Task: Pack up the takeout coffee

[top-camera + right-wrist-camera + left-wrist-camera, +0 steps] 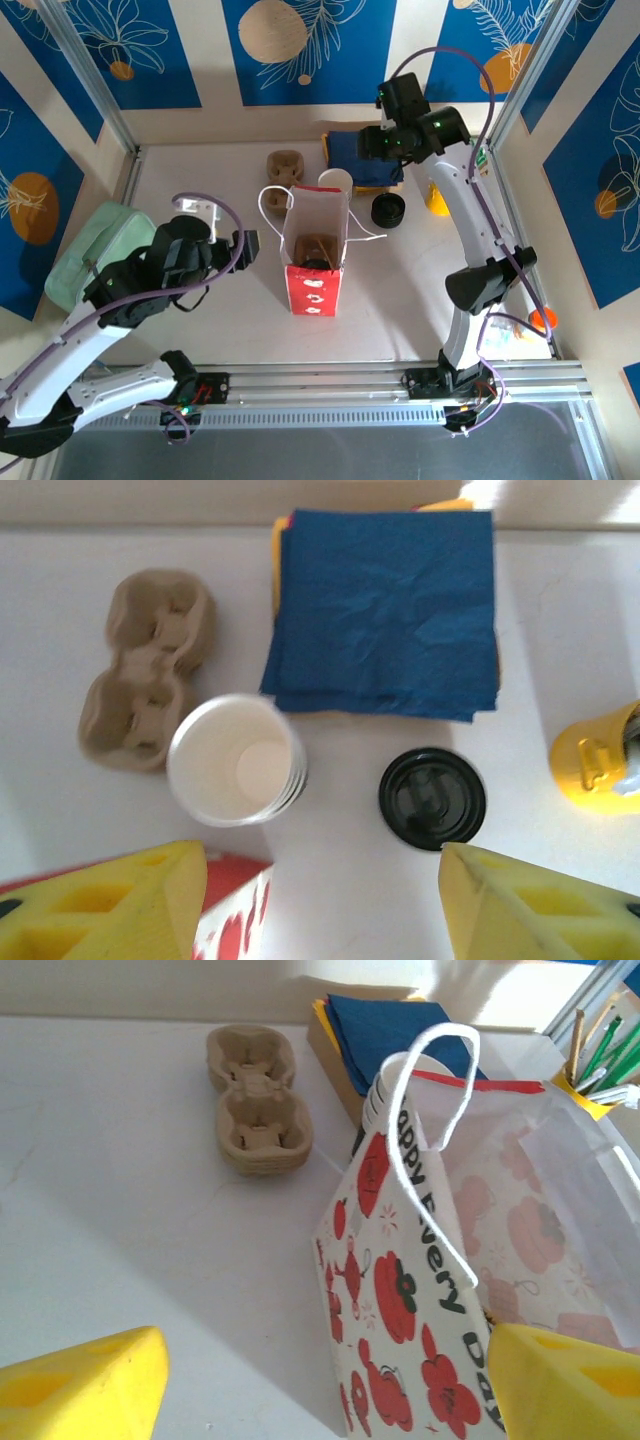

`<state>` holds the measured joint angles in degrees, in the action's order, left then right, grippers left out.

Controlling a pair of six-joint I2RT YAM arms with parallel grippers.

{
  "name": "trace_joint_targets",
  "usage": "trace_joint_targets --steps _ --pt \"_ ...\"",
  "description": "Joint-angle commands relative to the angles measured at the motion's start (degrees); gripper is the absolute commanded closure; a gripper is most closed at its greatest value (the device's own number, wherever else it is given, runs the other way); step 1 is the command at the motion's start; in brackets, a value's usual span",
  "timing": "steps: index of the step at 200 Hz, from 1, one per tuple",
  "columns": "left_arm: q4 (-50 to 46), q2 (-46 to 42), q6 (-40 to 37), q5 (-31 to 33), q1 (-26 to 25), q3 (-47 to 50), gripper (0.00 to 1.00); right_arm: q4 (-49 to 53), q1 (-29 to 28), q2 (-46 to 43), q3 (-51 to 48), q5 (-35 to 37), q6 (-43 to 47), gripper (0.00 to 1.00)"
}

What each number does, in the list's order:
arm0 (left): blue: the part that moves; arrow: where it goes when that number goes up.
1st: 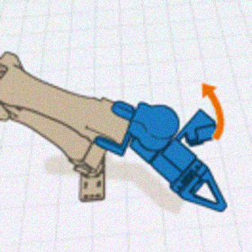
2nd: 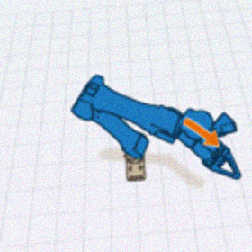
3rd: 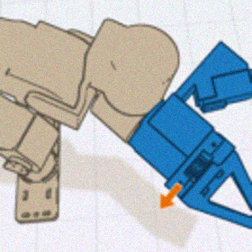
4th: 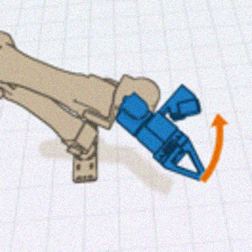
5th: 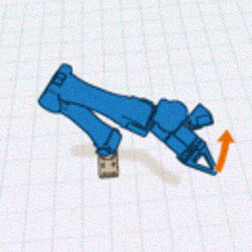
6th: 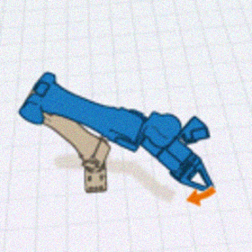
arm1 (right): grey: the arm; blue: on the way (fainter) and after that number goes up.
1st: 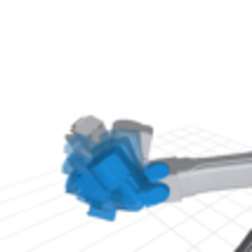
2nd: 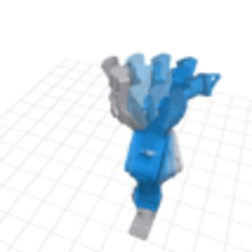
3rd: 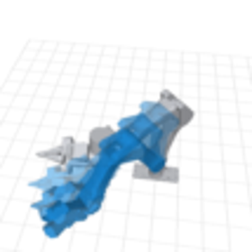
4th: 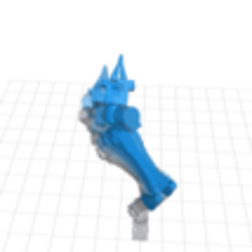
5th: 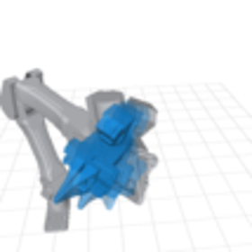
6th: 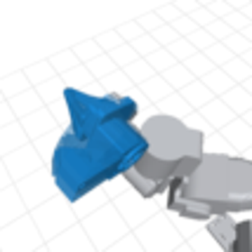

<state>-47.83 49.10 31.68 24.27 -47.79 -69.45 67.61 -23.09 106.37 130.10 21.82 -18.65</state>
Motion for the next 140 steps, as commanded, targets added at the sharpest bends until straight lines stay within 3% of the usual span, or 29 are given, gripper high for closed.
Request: trace_joint_targets --steps 1,61,92,140 --pt "-0.7 -2.3 0.1 3.1 0.6 1.6 0.16 -5.0 1.7 3.7 2.0 -1.4 -0.6 0.36" --pt "-2.2 -1.3 -3.5 7.0 0.6 1.1 0.15 -6.0 3.9 17.9 9.3 4.4 0.3 0.28" --pt "-2.9 -0.6 -6.8 10.3 0.6 0.8 0.11 -9.2 5.8 23.9 9.9 1.5 0.0 0.27" --pt "-0.2 1.6 -10.2 6.5 0.6 3.6 0.01 -14.3 8.5 33.5 12.4 -4.3 -0.4 0.26"
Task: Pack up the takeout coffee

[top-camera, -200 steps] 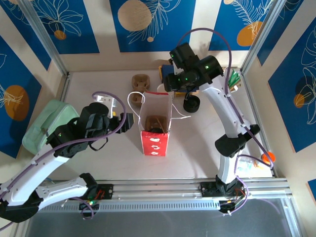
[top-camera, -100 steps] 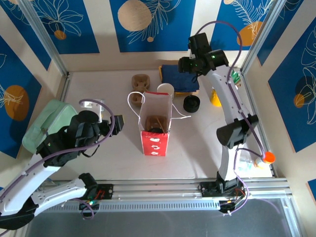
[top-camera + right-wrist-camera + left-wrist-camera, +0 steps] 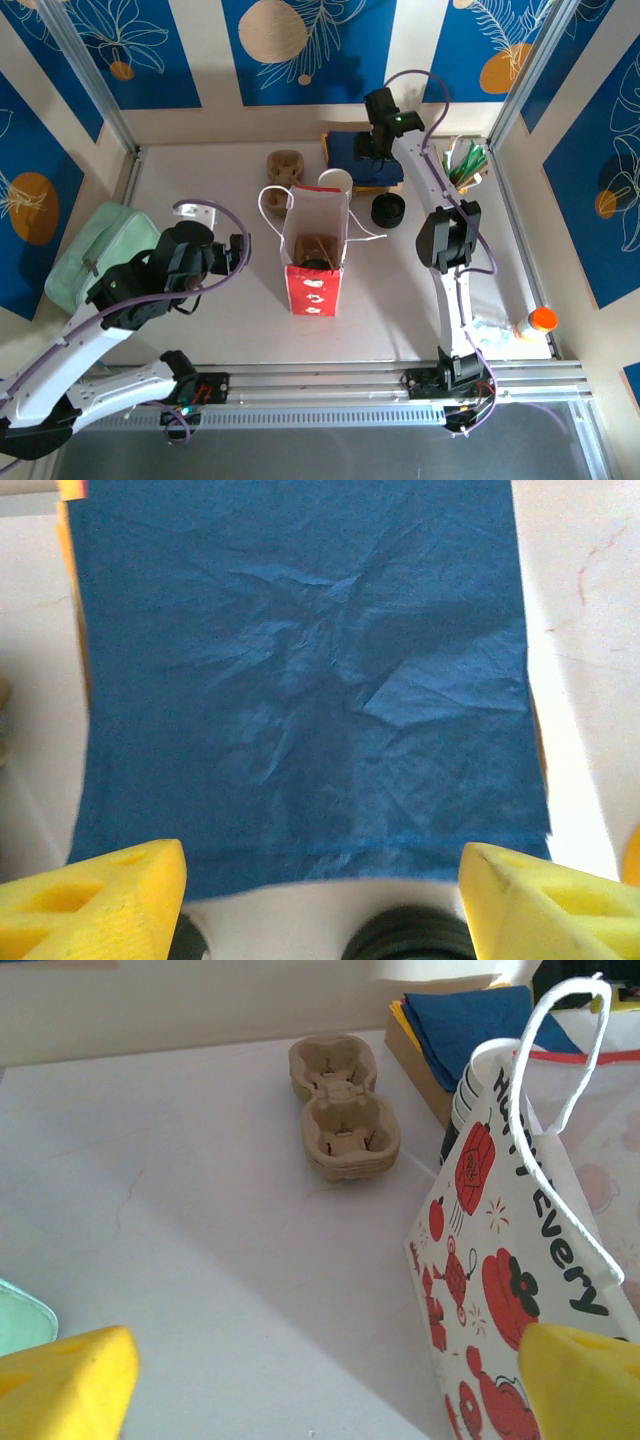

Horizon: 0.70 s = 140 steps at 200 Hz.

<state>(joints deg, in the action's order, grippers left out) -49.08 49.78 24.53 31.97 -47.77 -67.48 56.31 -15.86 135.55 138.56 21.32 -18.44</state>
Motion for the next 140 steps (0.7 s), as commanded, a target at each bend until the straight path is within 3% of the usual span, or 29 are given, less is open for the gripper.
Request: trace_joint_targets --steps 1,48,82,140 --pt "1.1 0.9 -3.1 -1.2 0.6 1.6 0.01 -3.0 1.3 4.6 4.3 -3.8 -0.7 0.26" --pt "3.2 1.0 -3.6 -2.0 0.6 3.3 0.01 -6.0 1.9 11.8 9.6 -4.7 0.7 0.24" --pt "3.2 0.7 -3.7 -1.8 0.6 3.8 0.01 -8.7 -0.6 14.8 11.8 4.9 7.6 0.19" --pt "2.4 0.4 -3.2 -2.0 0.6 3.9 0.00 -10.7 -1.4 18.7 13.9 5.4 8.4 0.16"
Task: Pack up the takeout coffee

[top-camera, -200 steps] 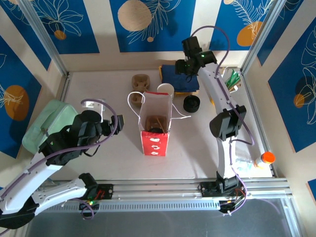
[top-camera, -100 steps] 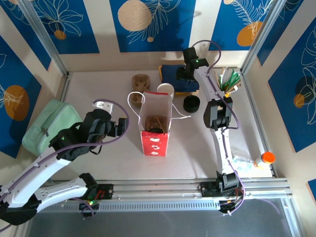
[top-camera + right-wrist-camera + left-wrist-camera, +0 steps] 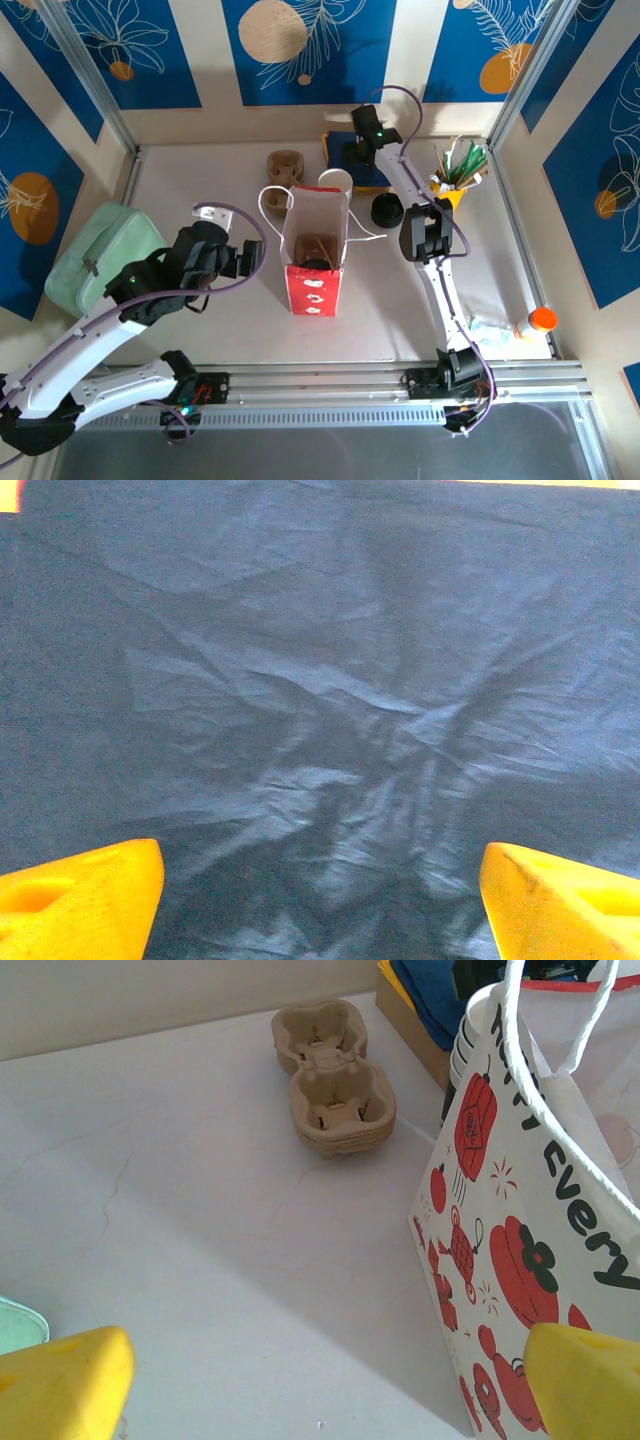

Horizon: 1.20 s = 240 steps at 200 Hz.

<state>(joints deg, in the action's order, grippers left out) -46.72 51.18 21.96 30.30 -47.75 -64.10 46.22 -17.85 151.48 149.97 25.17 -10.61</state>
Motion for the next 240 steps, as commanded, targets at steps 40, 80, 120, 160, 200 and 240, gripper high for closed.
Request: trace_joint_targets --steps 40,80,120,160,200,240 --pt "-0.1 -1.4 -0.2 -0.5 0.6 0.7 0.00 -0.6 1.2 3.0 2.1 1.1 -1.7 0.17" --pt "0.2 -1.3 0.0 -0.8 0.6 0.8 0.00 -0.1 1.6 3.2 1.7 0.2 -3.0 0.19" --pt "0.4 -0.8 -0.1 -0.9 0.6 0.4 0.00 0.6 2.2 2.9 1.9 -2.1 -4.7 0.29" --pt "0.8 -0.4 0.1 -1.3 0.5 0.6 0.01 1.0 2.7 2.4 2.1 -4.7 -6.0 0.42" --pt "1.1 0.2 0.2 -1.9 0.6 0.6 0.01 1.0 3.0 1.8 1.6 -6.5 -7.4 0.52" --pt "1.1 0.6 0.8 -2.5 0.5 0.5 0.01 1.2 3.2 0.8 1.3 -7.2 -7.9 0.58"
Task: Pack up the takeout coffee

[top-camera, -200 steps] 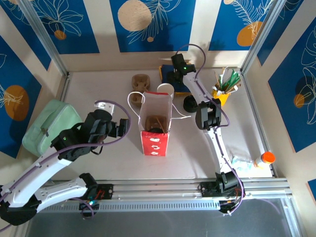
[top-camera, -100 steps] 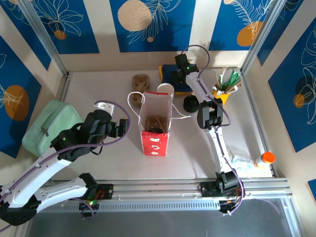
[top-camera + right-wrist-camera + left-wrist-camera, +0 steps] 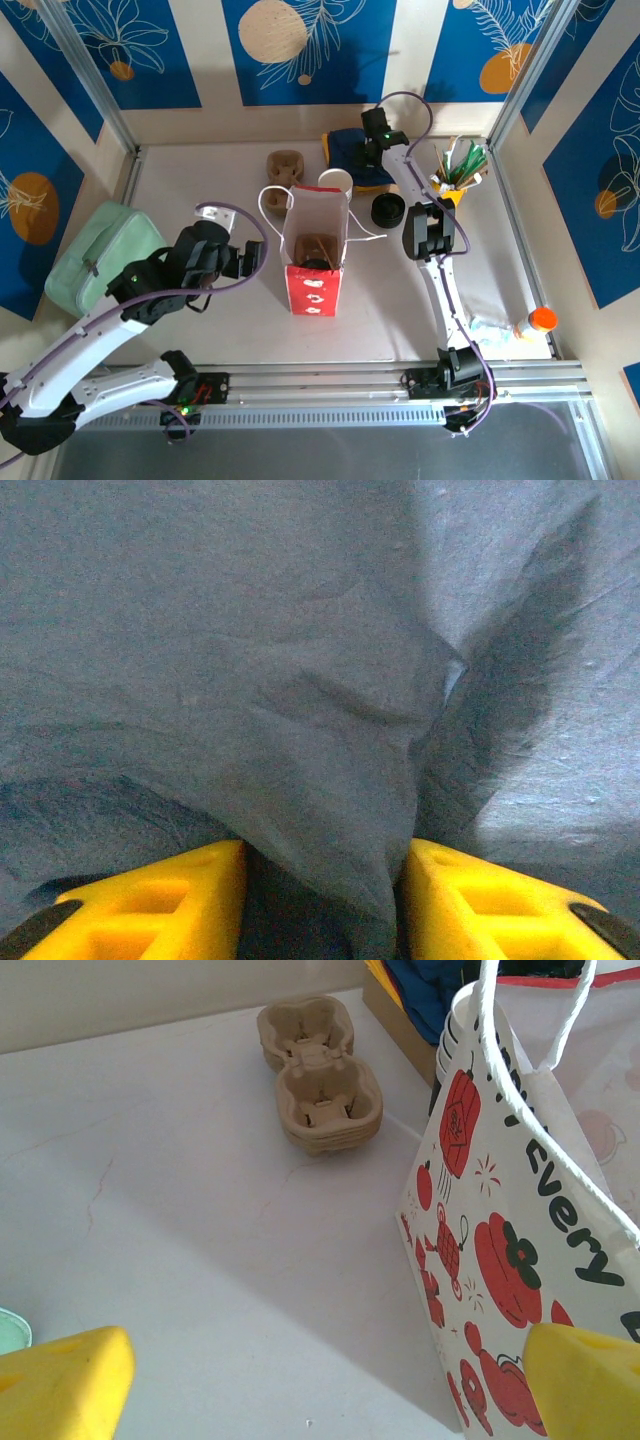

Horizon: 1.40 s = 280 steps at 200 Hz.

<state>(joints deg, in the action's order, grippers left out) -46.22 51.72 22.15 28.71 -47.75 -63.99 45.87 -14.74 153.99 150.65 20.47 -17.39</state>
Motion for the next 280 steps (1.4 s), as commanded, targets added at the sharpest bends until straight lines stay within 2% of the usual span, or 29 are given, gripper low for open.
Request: trace_joint_targets --steps 1,114,192,245,280 --pt "0.6 0.0 0.6 -0.9 0.5 0.4 0.01 1.5 0.0 -1.7 0.6 -2.5 -1.1 0.58" --pt "0.7 -0.2 2.2 -1.9 0.5 0.6 0.01 -0.1 1.2 -9.9 -6.9 -6.9 -3.4 0.70" --pt "0.8 -0.1 2.3 -2.3 0.5 0.6 0.01 0.4 1.7 -13.1 -9.0 -7.6 -3.8 0.81" --pt "1.1 -0.1 2.4 -3.4 0.5 0.0 0.01 2.4 2.7 -20.5 -11.5 -8.4 -4.5 0.84" --pt "1.7 -0.5 2.4 -4.0 0.5 -0.8 0.01 5.5 3.2 -26.9 -13.1 -11.5 -4.7 0.89"
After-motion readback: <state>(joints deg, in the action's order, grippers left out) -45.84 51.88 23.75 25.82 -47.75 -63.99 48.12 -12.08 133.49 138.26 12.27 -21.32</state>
